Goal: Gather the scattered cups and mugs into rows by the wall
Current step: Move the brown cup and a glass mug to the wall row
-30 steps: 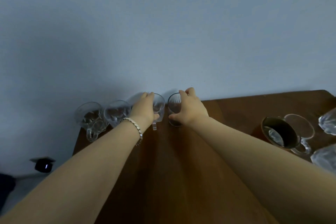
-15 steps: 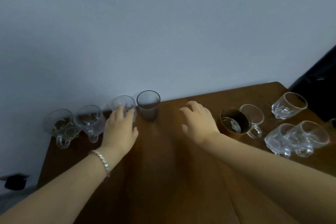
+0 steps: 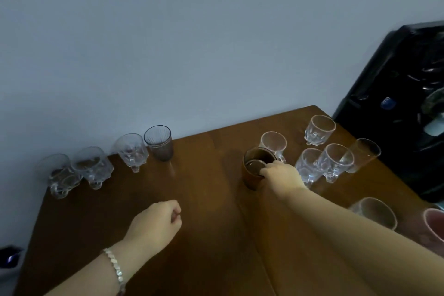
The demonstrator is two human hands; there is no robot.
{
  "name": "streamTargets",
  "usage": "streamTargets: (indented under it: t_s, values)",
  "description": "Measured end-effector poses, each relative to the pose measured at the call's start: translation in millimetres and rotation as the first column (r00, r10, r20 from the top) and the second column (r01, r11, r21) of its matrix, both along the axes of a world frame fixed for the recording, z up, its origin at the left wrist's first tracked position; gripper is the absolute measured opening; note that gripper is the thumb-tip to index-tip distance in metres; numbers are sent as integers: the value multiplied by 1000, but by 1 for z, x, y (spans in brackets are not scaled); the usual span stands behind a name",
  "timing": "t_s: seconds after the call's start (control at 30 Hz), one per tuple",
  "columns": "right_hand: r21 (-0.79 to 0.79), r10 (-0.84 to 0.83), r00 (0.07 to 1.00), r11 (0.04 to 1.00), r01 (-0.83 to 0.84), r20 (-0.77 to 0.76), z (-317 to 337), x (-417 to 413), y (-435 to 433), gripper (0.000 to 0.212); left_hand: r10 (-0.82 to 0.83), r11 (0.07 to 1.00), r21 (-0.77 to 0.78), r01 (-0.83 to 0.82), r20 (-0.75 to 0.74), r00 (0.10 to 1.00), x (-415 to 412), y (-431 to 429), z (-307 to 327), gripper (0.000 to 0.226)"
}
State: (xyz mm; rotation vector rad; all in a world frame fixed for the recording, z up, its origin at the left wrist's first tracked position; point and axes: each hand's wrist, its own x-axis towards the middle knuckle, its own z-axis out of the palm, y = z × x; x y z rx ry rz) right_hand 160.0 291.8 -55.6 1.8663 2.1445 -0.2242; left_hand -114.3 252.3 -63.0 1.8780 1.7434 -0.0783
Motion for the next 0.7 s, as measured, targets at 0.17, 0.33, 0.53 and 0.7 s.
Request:
streamTargets:
  t_s: [0.17,0.33,0.53,0.7]
  values:
    - [-104,187,982,978,-183,30,4,53,-44,32,-20,1000,-16,20,23,1000,58,-17,6,28]
    - [-36,149,976,987,-156,-158,-2,78,-46,39,22,1000,-2,-22,44,999,110,-20,10,28]
    - [-157,-30,900,987,-43,-435,-17,79,-25,98,105,994,-17,-104,33,994,156,3,15,28]
    - [-212,-92,874,977,-14,-478,-12,113,-17,109,178,983,33,-182,87,980,207,55,8,52]
